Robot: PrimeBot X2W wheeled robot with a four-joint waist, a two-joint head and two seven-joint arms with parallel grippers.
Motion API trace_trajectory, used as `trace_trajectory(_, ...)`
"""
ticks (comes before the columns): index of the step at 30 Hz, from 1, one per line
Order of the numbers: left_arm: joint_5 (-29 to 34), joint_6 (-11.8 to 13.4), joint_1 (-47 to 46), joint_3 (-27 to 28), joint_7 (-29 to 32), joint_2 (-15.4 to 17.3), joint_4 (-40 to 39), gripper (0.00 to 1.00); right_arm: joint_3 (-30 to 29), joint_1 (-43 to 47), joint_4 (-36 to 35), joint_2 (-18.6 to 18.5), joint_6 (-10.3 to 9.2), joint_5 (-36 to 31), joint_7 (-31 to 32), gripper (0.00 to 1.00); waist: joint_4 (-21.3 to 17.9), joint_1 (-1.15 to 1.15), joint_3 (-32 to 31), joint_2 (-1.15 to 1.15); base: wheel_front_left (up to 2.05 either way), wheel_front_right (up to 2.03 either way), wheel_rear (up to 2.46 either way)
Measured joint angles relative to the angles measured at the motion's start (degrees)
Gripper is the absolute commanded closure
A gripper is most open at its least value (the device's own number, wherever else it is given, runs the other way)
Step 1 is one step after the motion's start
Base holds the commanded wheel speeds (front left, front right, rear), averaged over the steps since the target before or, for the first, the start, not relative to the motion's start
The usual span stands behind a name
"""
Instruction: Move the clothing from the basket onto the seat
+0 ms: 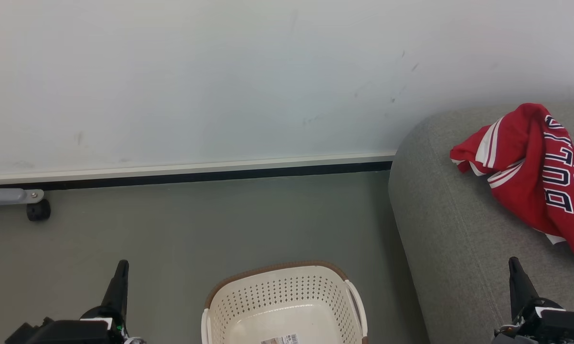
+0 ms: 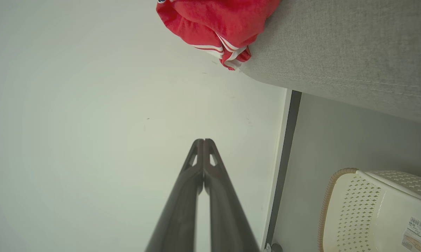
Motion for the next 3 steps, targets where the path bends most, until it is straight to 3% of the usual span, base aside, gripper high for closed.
trace_trajectory(3, 0.0, 0.0, 0.0, 0.0, 0.0, 0.0, 0.0, 1.0, 0.0, 0.0, 0.0, 0.0, 0.0, 0.0, 0.0, 1.0, 0.0, 0.0, 0.0, 0.0, 0.0, 0.0, 0.0)
